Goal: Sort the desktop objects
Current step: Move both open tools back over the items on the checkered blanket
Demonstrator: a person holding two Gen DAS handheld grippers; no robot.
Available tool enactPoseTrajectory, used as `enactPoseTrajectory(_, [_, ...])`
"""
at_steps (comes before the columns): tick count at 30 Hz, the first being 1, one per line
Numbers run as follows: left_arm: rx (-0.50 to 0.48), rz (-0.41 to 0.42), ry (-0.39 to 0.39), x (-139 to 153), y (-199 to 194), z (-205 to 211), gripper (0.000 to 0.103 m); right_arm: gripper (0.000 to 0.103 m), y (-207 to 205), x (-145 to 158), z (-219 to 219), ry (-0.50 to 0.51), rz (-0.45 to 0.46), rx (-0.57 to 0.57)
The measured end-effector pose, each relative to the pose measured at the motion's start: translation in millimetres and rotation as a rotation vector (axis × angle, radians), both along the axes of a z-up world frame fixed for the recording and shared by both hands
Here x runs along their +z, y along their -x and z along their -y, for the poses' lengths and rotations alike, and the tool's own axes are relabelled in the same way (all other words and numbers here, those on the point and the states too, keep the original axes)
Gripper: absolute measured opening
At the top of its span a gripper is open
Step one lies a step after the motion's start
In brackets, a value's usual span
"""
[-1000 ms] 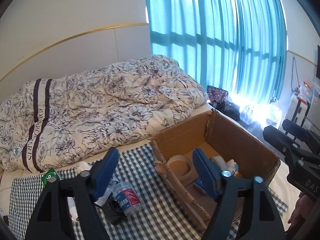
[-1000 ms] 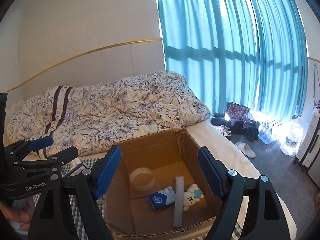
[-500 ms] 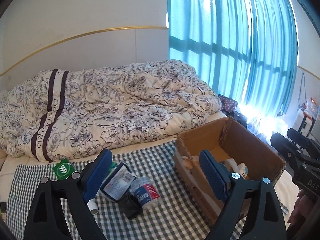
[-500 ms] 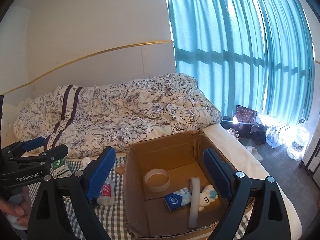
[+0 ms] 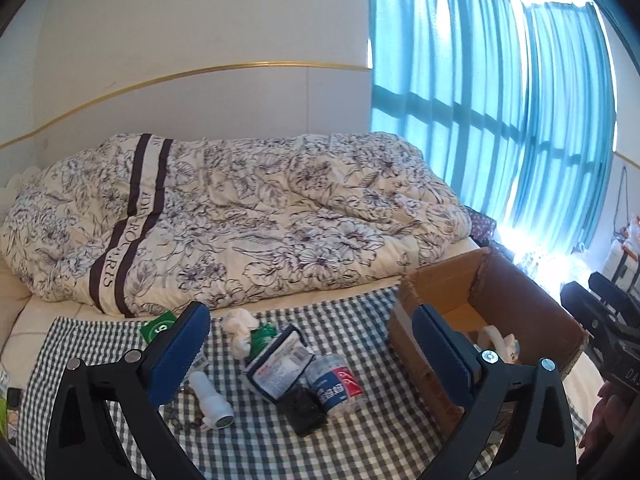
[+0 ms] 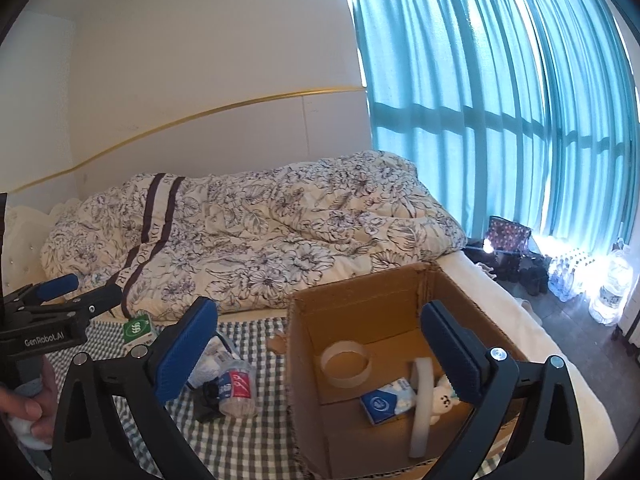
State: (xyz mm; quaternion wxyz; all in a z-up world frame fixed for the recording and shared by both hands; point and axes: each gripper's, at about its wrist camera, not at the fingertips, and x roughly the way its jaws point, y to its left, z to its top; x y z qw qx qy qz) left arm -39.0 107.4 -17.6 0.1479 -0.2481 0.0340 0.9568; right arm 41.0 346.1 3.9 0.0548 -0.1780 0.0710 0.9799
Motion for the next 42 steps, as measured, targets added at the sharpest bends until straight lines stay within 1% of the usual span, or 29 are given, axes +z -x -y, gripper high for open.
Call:
enactPoseTrajectory(5, [0.046, -0.020, -0.007, 4.1, 2.1, 20.6, 0.103, 0.103, 2.9, -2.7, 14.0, -0.005, -0.013, 0.035])
enactPoseTrajectory(9, [0.089, -0.016, -0.009, 2.1, 7.4, 39.9, 0.103, 0.103, 7.1, -5.8, 27.9, -0.048, -0.003, 0.045])
enactPoseTrajectory(14, [0.134, -0.009, -0.010, -1.9, 14.3, 62.3, 0.103, 0.103, 10.3, -8.9, 48.1, -0.087, -0.014, 0.074])
enactPoseTrajectory(22, [0.171, 0.008, -0.003, -13.8, 24.1, 89.2, 0.103, 0.103, 18.9, -19.8, 83.6, -0.123, -0.023, 0.159])
enactPoseTrajectory(26, [0.186, 0.016, 0.018, -23.5, 29.9, 99.2, 0.103, 0.103, 29.9, -33.1, 101.4, -0.106, -0.001, 0.205])
enactPoseTrajectory(32, [0.205, 0.056, 0.020, -40.2, 40.7, 116.9, 0.103, 0.103, 48.7, -59.6, 120.8, -0.083, 0.061, 0.236])
enactPoseTrajectory(36, [0.208, 0.093, 0.017, -53.2, 49.1, 124.2, 0.103, 0.103, 55.5, -70.8, 117.6, -0.066, 0.094, 0.233])
enactPoseTrajectory(42, [0.194, 0.172, 0.022, -75.9, 64.5, 123.2, 0.103, 0.103, 66.8, -85.6, 115.3, -0.062, 0.136, 0.216])
